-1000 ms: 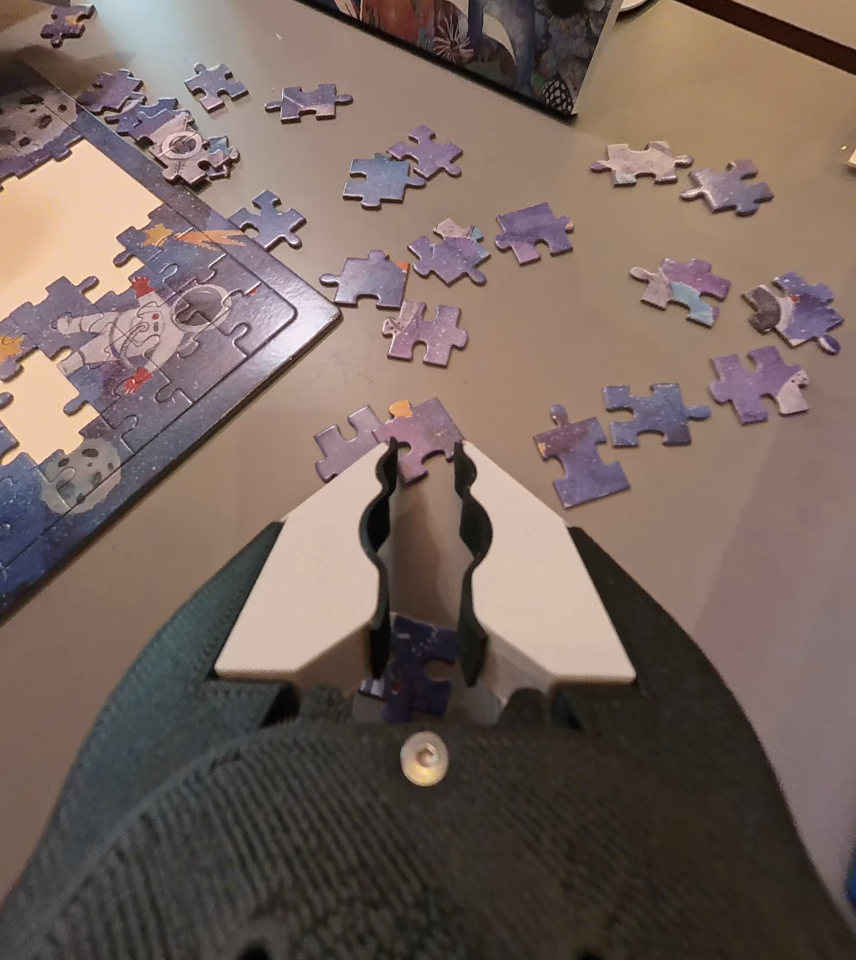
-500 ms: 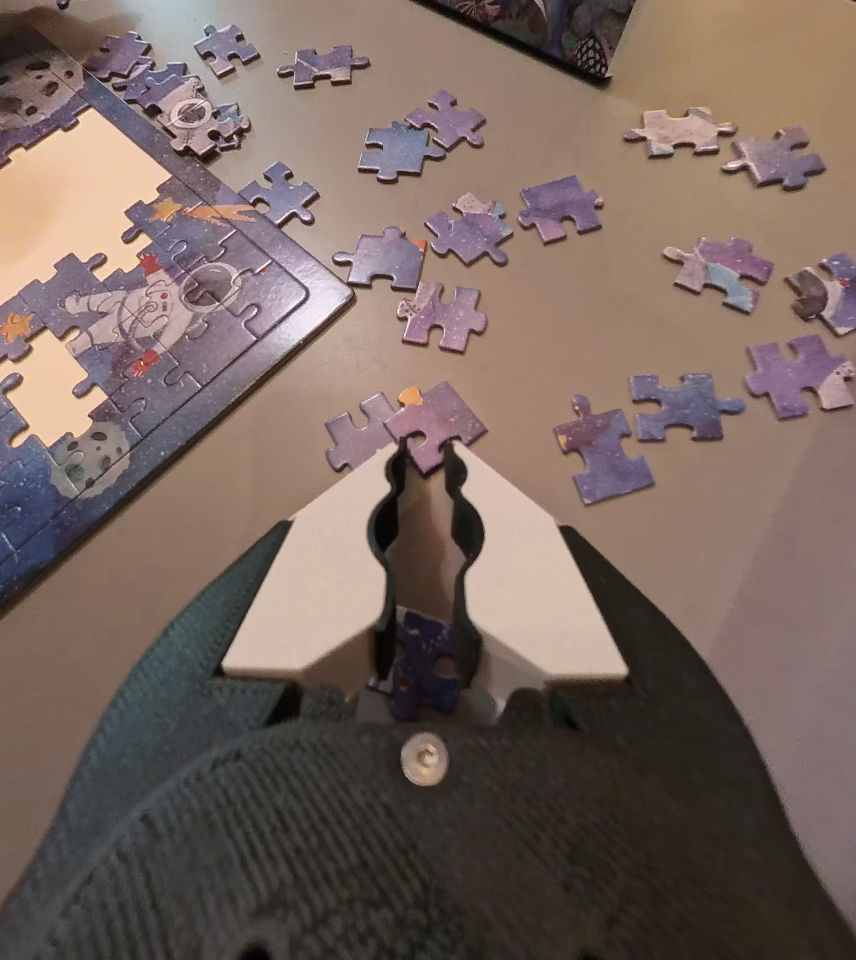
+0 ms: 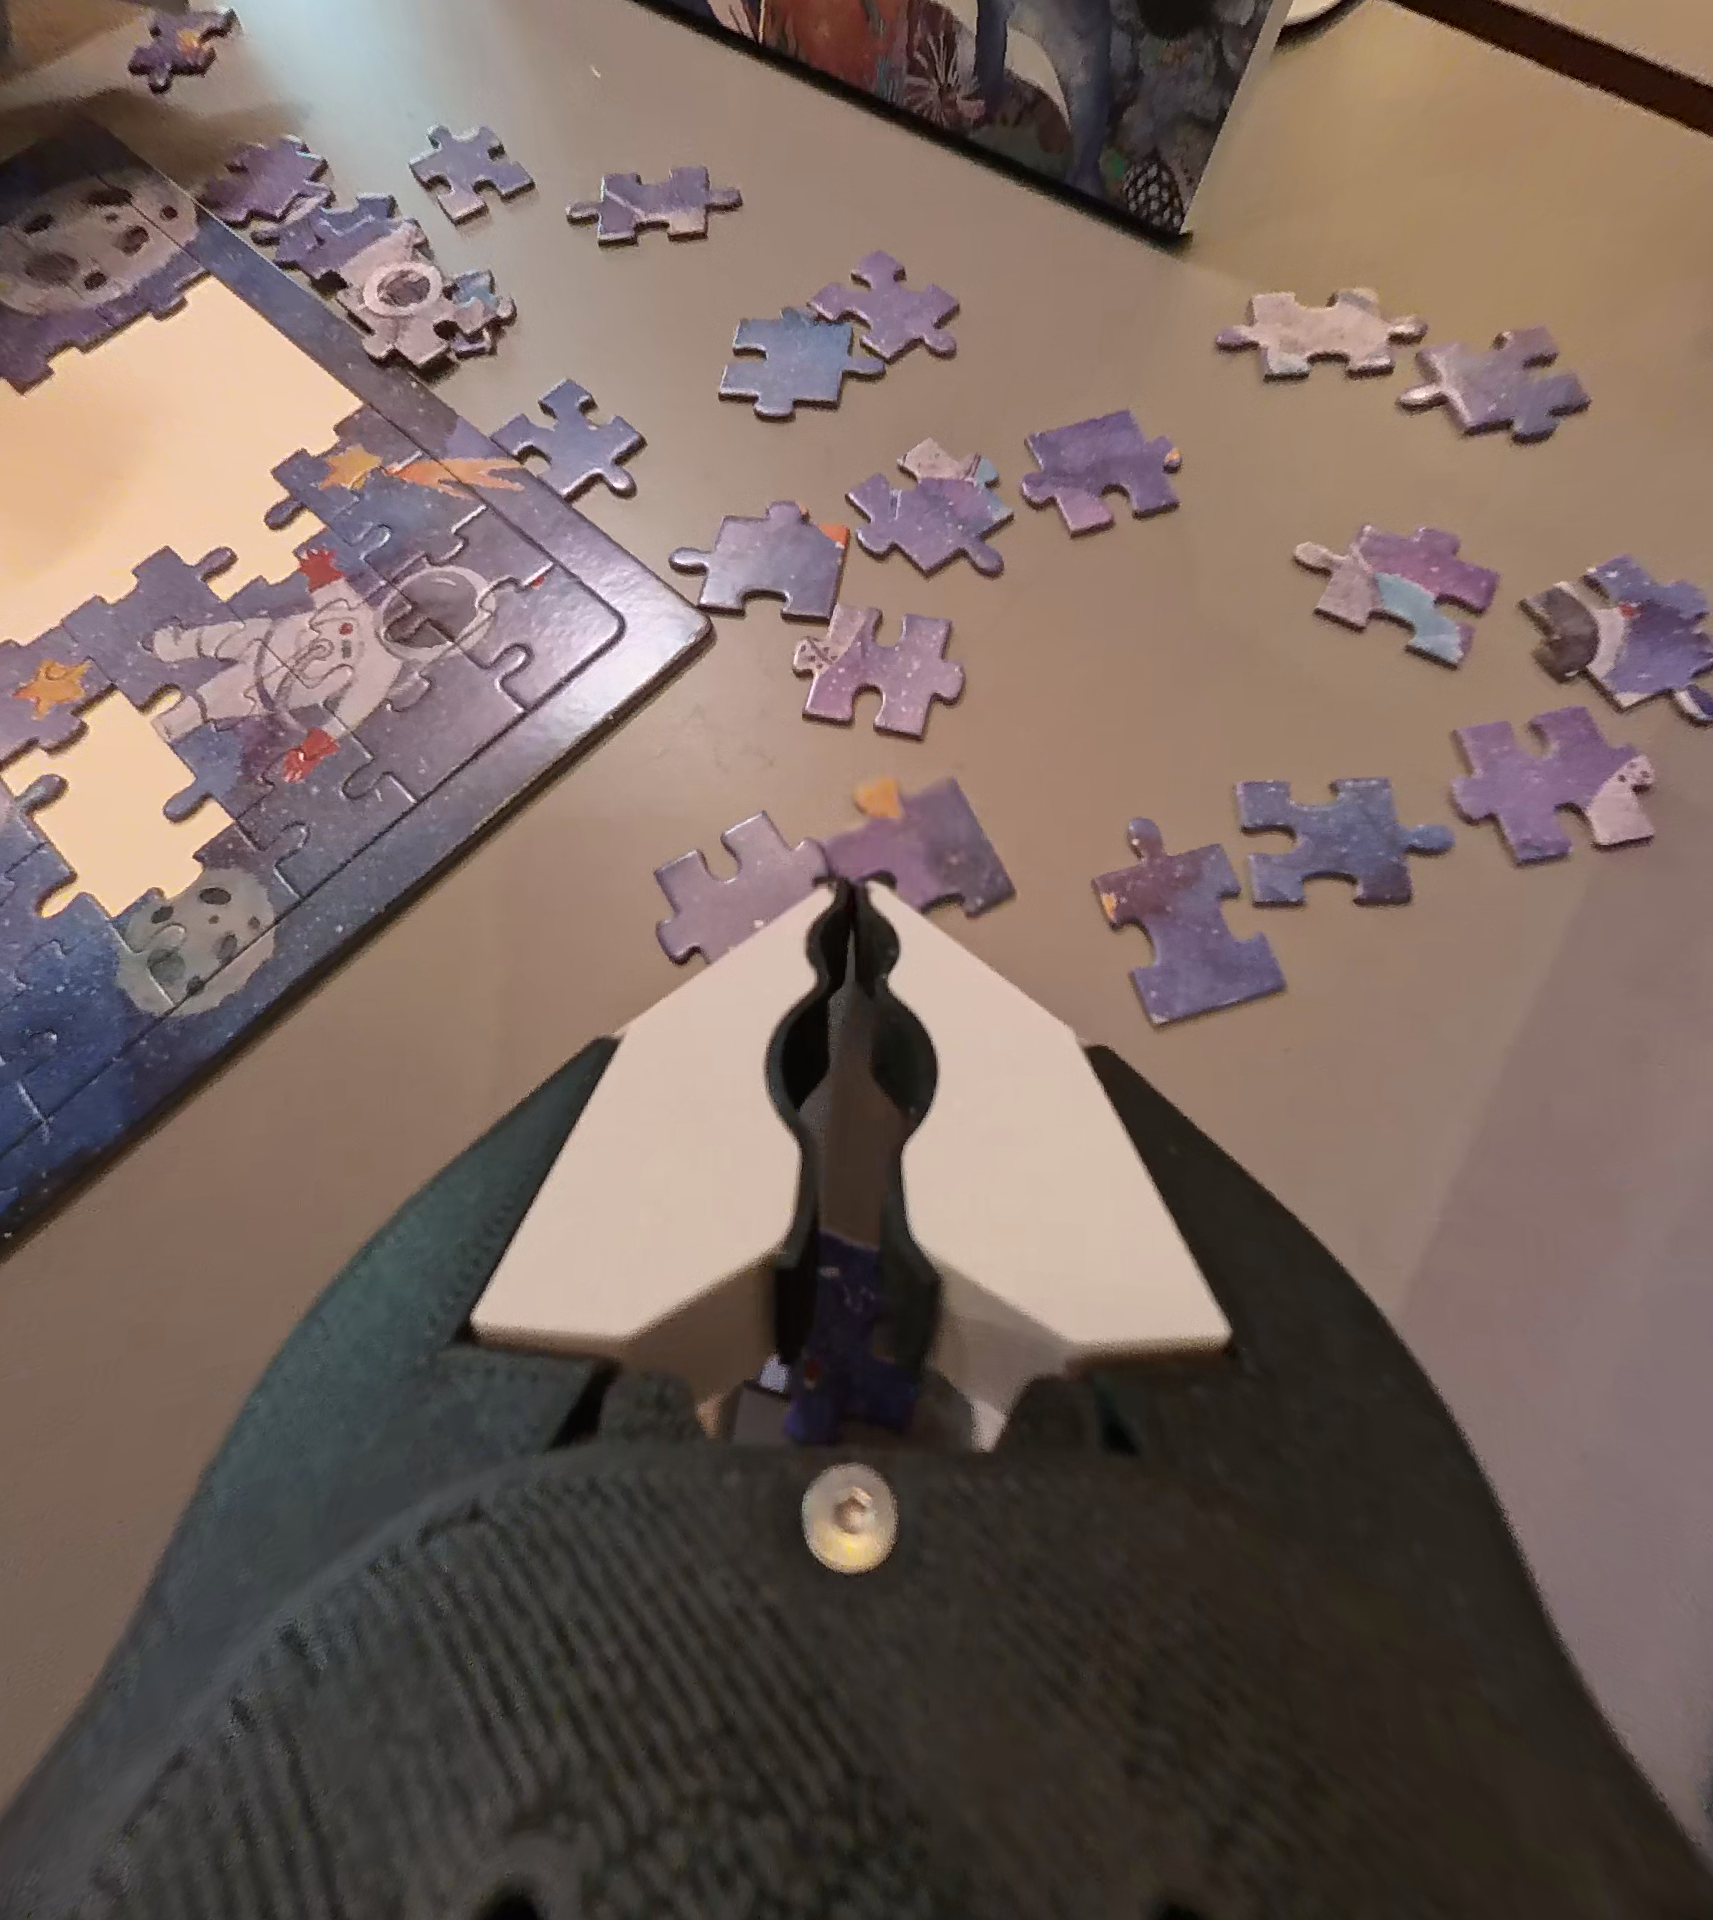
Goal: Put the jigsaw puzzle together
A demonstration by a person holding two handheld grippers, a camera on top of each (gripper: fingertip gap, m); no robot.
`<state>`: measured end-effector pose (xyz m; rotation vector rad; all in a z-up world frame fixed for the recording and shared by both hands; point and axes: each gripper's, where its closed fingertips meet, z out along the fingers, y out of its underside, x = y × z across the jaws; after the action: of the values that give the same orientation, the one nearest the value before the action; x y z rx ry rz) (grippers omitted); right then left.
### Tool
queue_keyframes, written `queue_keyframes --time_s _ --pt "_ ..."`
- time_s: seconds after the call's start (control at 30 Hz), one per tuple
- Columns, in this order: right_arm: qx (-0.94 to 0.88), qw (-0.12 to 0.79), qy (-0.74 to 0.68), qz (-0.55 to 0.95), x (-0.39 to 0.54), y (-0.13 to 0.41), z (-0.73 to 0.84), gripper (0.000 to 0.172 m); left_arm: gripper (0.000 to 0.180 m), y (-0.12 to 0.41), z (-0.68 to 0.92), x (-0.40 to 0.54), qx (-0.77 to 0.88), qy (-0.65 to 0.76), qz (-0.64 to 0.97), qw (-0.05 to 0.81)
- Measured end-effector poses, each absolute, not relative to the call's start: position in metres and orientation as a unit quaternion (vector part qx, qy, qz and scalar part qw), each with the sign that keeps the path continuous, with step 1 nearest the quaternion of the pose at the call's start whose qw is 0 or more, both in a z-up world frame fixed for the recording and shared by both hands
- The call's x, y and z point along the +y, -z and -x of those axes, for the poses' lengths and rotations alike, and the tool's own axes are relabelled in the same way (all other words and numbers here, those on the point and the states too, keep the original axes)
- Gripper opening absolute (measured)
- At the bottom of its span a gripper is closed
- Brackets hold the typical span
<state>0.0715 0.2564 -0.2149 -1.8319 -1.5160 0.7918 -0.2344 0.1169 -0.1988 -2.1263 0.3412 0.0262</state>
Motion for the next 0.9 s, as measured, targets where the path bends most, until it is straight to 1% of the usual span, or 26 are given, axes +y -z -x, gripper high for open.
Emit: queue_keyframes --time_s 0.33,0.9 --pt "-0.577 0.313 -0.293 0.695 0.2571 0.2171 -0.0709 0.0 0.03 0.1987 0.2345 0.1169 0.139 -0.011 0.869 0.474" --pt "-0.573 0.322 -0.289 0.696 0.2595 0.216 -0.0701 0.006 0.03 0.1984 0.2347 0.1169 0.139 -0.011 0.869 0.475"
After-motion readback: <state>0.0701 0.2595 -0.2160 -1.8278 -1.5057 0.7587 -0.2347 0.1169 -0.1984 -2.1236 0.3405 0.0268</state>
